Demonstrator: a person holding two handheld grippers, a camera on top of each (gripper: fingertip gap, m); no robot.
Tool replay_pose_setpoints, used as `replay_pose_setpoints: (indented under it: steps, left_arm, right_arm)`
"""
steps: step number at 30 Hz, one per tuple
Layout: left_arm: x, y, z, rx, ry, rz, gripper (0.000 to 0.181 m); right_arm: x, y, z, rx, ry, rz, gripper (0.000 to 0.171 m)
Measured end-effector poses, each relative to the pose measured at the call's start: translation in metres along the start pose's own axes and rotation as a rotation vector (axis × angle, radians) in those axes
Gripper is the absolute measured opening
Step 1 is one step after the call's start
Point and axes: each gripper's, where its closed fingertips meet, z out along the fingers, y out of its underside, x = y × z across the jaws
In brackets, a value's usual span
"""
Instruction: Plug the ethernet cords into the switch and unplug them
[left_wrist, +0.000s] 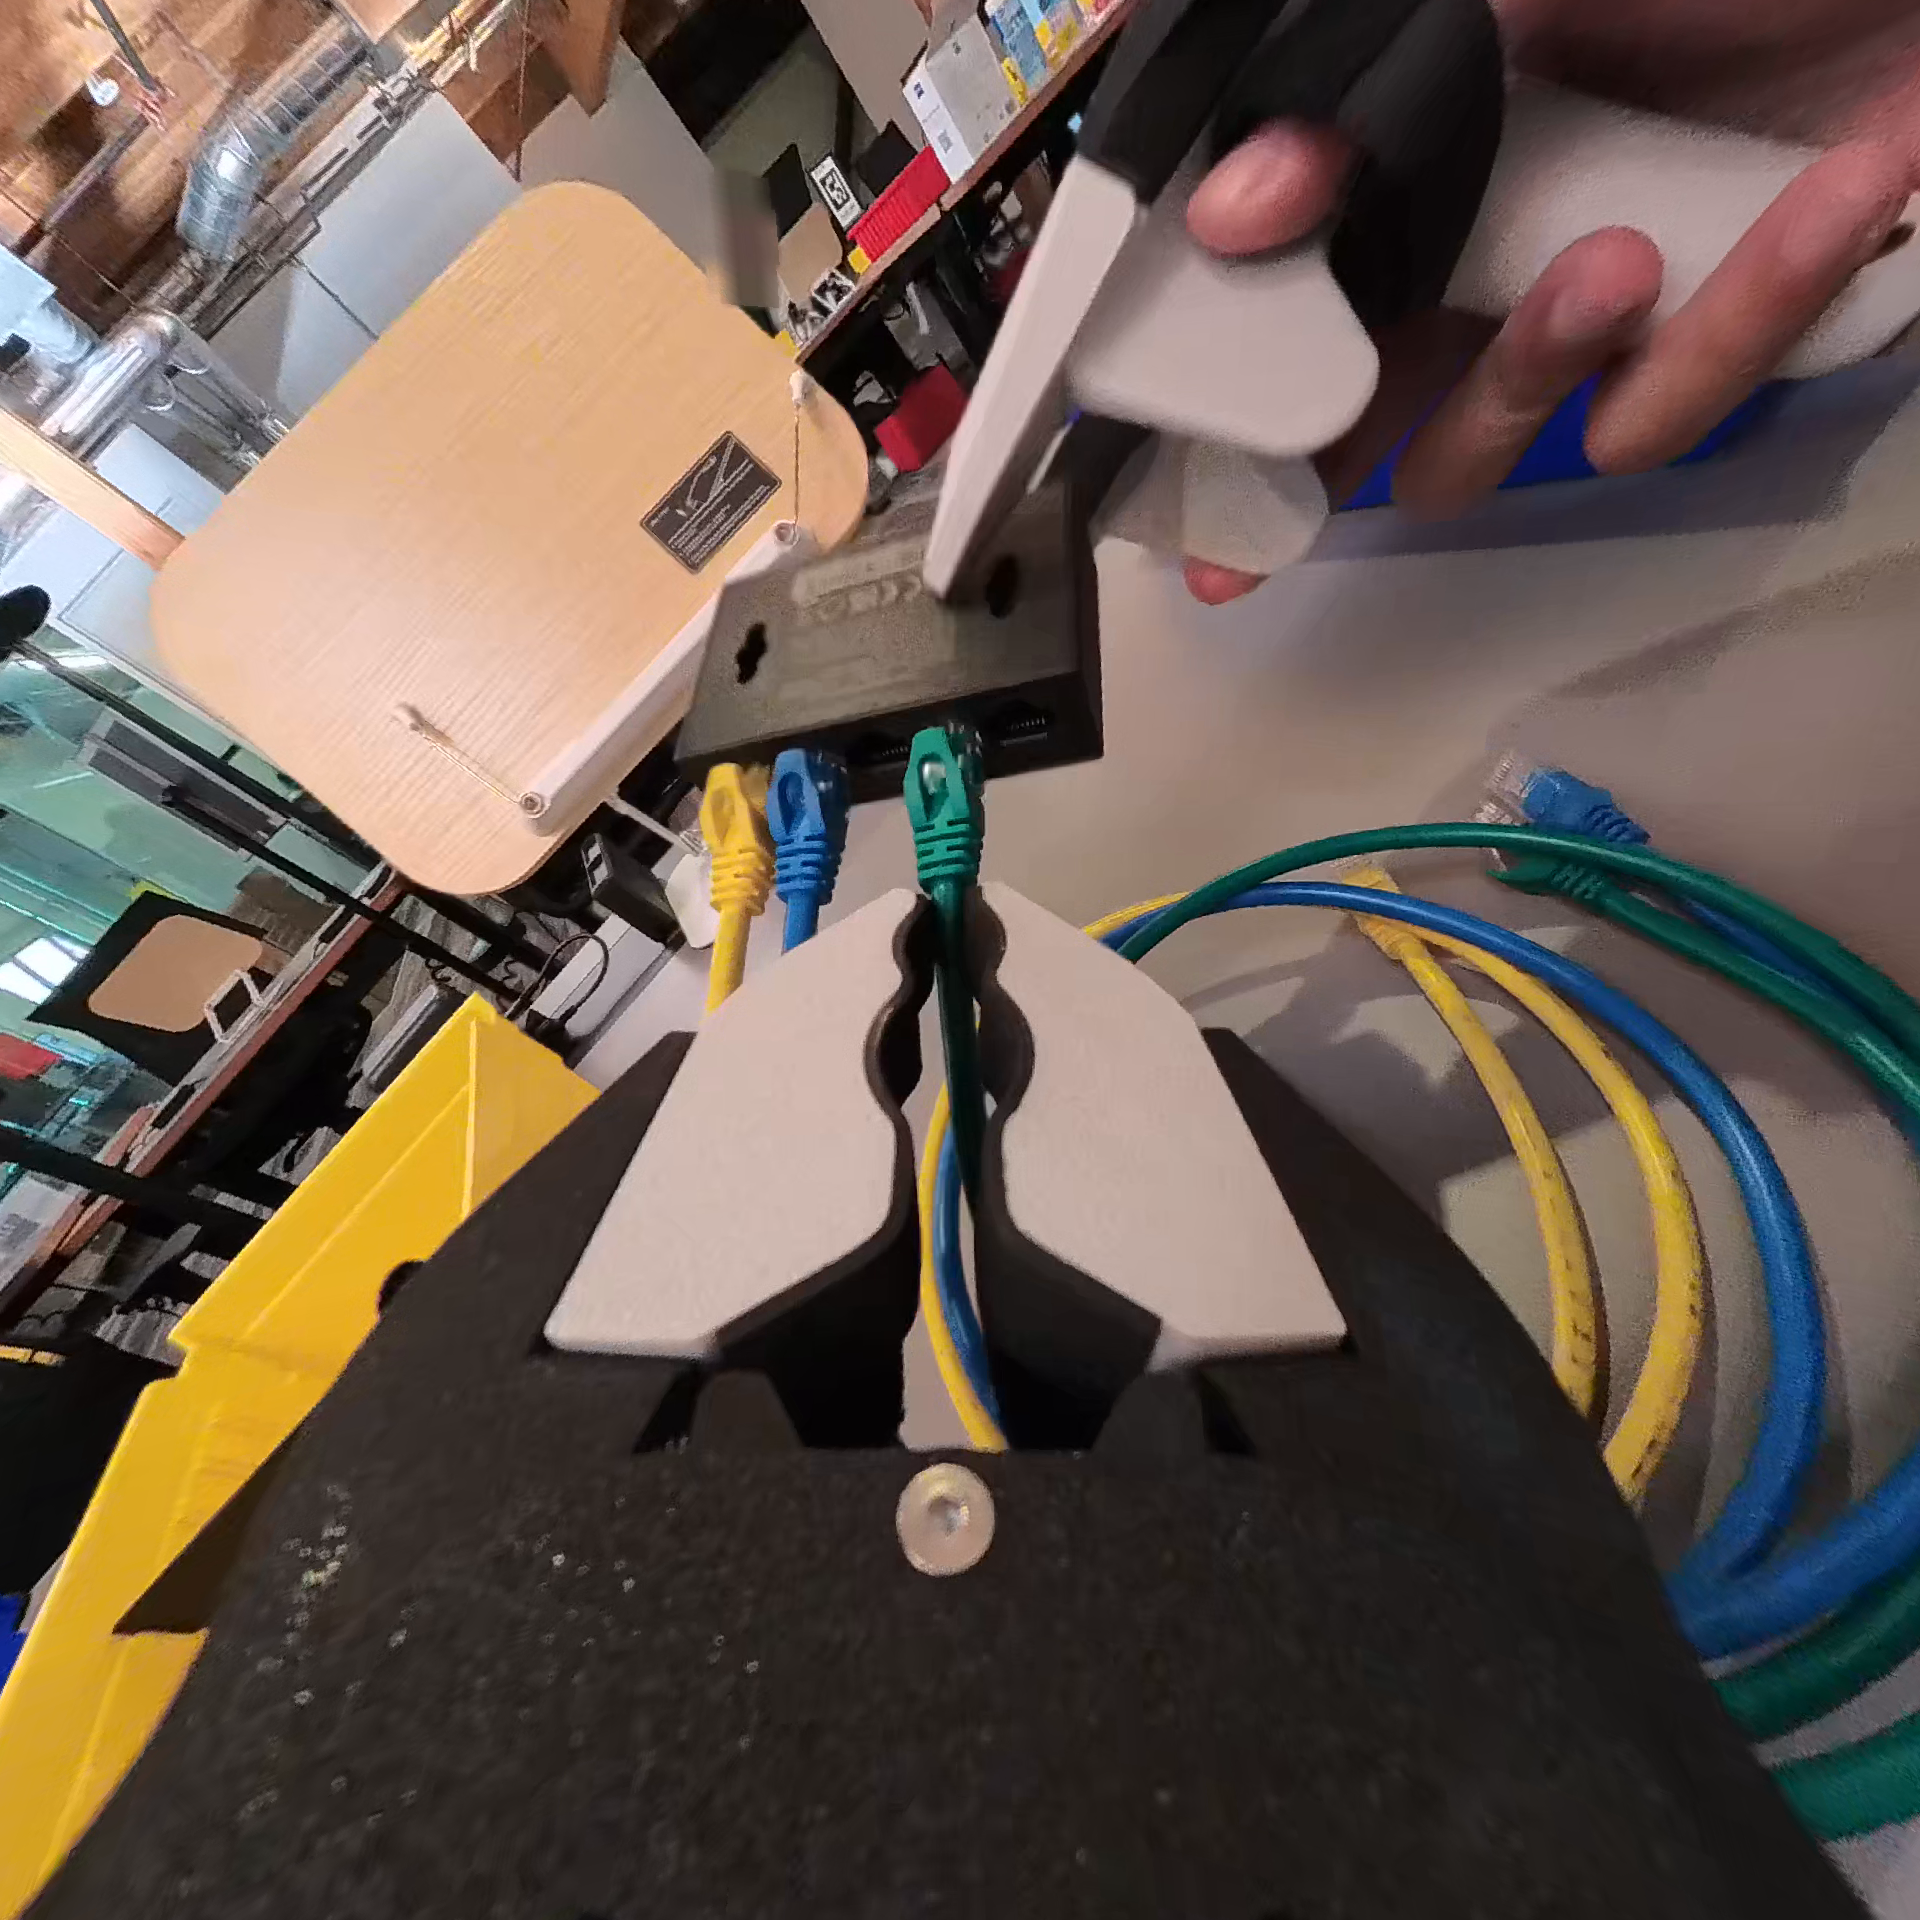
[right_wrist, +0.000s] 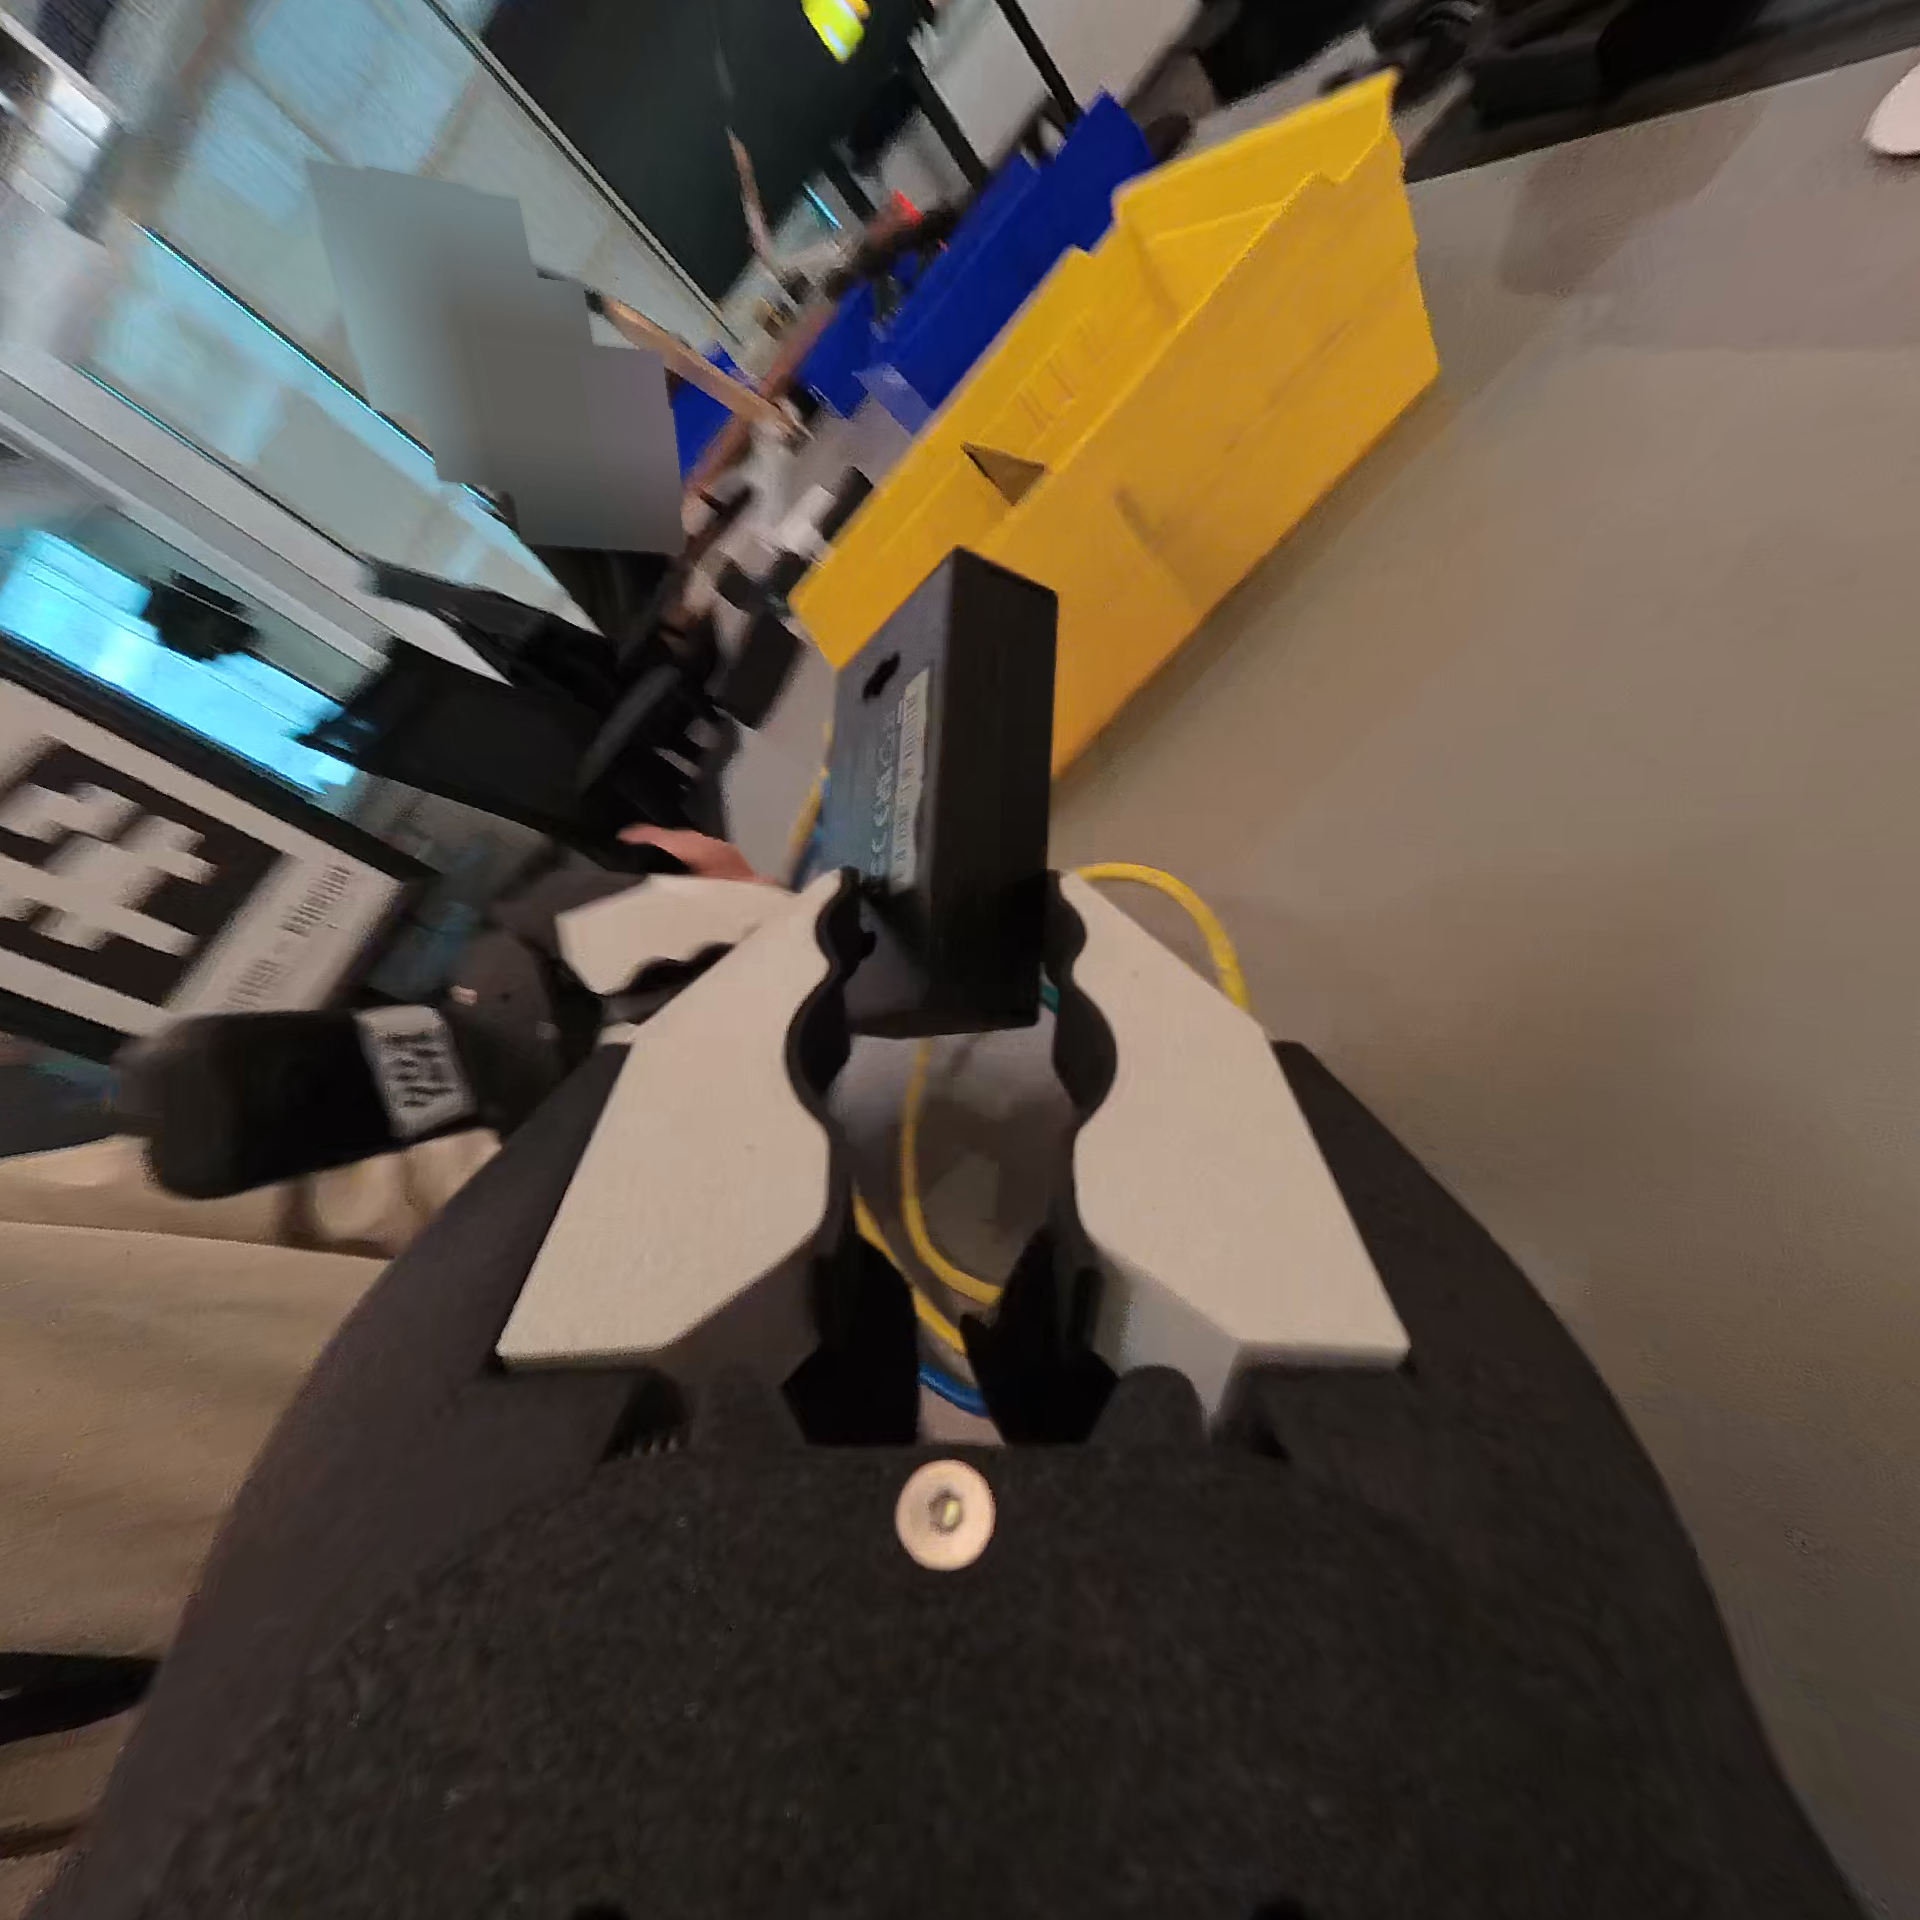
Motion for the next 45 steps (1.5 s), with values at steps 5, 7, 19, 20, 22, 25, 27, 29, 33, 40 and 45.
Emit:
replay_pose_setpoints:
  steps: [5,7,19,20,22,25,27,29,33,40,45]
  left_arm:
    - [-0.001,-0.005,-0.002,0.034,-0.006,0.015,0.005]
    - [0.005,-0.005,0.000,0.024,0.001,0.038,0.005]
    - [0.004,0.004,0.002,-0.006,0.039,-0.093,0.004]
    - [0.002,0.005,0.002,-0.006,0.038,-0.132,0.004]
    - [-0.003,0.003,0.000,0.010,0.023,-0.151,0.004]
    - [-0.017,-0.001,-0.005,0.045,-0.011,-0.117,0.003]
    - [-0.020,0.001,-0.004,0.039,-0.001,-0.031,0.004]
    - [-0.019,0.003,-0.004,0.037,0.017,-0.009,0.004]
    - [-0.013,0.000,-0.011,0.057,0.069,0.100,0.005]
    - [-0.001,-0.001,-0.017,0.063,0.088,0.217,0.005]
    - [0.005,0.002,-0.021,0.040,0.107,0.235,0.004]
  right_arm:
    - [-0.012,-0.001,-0.002,0.028,-0.206,0.134,0.030]
    - [-0.009,0.010,0.008,-0.008,-0.184,0.124,0.035]
    - [-0.022,0.014,0.014,-0.013,-0.197,0.049,0.029]
    - [-0.023,0.014,0.016,-0.009,-0.193,0.035,0.028]
    - [-0.027,0.016,0.018,-0.012,-0.197,0.029,0.028]
    - [-0.037,0.027,0.022,-0.052,-0.262,0.061,0.028]
    - [-0.035,0.023,0.025,-0.016,-0.274,0.086,0.027]
    - [-0.034,0.023,0.027,-0.030,-0.269,0.068,0.028]
    - [-0.038,0.029,0.021,-0.074,-0.282,0.048,0.027]
    - [-0.039,0.032,0.010,-0.167,-0.239,-0.023,0.028]
    - [-0.039,0.044,0.011,-0.233,-0.262,0.007,0.027]
